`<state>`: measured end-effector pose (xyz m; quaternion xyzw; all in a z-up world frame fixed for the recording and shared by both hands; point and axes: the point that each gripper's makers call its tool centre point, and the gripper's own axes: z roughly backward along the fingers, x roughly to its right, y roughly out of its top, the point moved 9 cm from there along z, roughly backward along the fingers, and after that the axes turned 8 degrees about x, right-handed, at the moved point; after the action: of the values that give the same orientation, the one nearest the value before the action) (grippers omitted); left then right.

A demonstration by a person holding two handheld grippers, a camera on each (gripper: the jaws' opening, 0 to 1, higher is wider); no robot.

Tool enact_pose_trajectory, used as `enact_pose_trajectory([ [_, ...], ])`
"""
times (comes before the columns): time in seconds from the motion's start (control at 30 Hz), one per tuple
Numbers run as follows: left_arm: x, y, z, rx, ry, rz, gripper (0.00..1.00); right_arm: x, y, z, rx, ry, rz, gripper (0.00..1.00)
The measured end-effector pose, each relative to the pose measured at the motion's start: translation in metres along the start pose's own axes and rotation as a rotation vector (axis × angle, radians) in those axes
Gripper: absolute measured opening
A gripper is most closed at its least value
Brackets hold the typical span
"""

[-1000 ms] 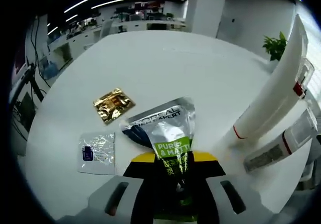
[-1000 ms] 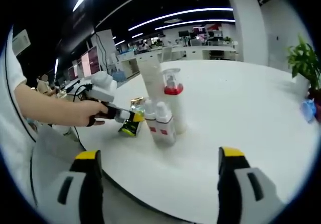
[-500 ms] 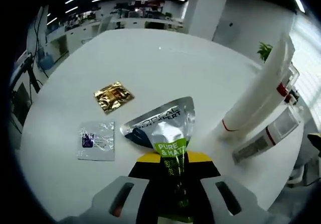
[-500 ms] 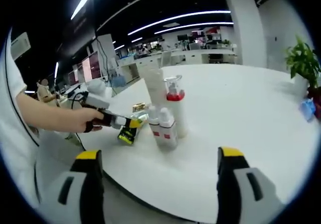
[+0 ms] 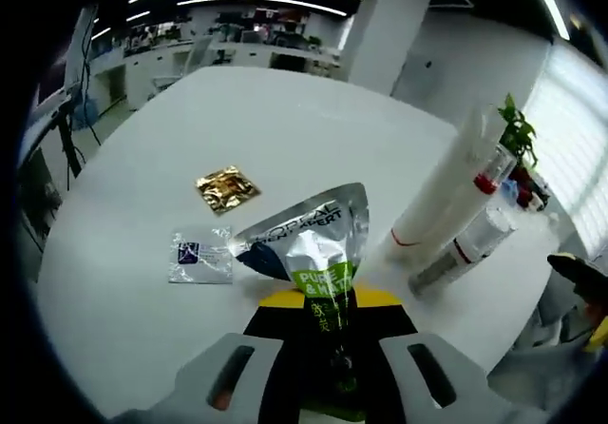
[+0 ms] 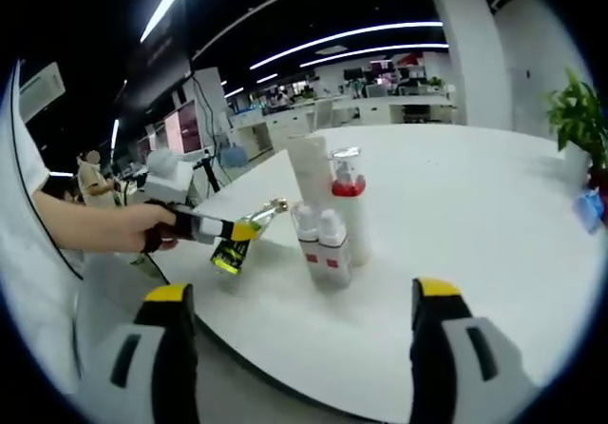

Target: Arrange the skincare products in the storage area until every visible bottle or jar stands upright without overlapping.

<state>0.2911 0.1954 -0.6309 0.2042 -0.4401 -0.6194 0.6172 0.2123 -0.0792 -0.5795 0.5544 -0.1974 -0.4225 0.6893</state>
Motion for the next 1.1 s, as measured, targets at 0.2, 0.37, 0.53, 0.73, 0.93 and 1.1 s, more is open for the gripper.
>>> enact_pose_trajectory([
  [0.2, 0.009, 0.005, 0.017, 0.029, -0.037, -0.060, 0.11, -0.006, 0.001, -0.002, 0.010, 0.024, -0.010, 0.94],
  [0.37, 0.020, 0.008, 0.031, 0.051, -0.087, -0.121, 0.11, -0.012, 0.005, -0.004, 0.030, 0.038, -0.009, 0.90],
  [0.53, 0.029, 0.013, 0.042, 0.058, -0.137, -0.215, 0.11, -0.016, 0.011, -0.007, 0.065, 0.062, -0.033, 0.85],
  [0.73, 0.046, 0.017, 0.055, 0.090, -0.194, -0.328, 0.11, -0.022, 0.020, -0.015, 0.130, 0.100, -0.113, 0.81],
  [0.93, 0.065, 0.016, 0.064, 0.092, -0.264, -0.347, 0.11, -0.029, 0.026, -0.023, 0.156, 0.140, -0.148, 0.74],
  [1.1, 0.079, 0.016, 0.070, 0.102, -0.334, -0.377, 0.11, -0.031, 0.032, -0.029, 0.187, 0.177, -0.182, 0.70],
])
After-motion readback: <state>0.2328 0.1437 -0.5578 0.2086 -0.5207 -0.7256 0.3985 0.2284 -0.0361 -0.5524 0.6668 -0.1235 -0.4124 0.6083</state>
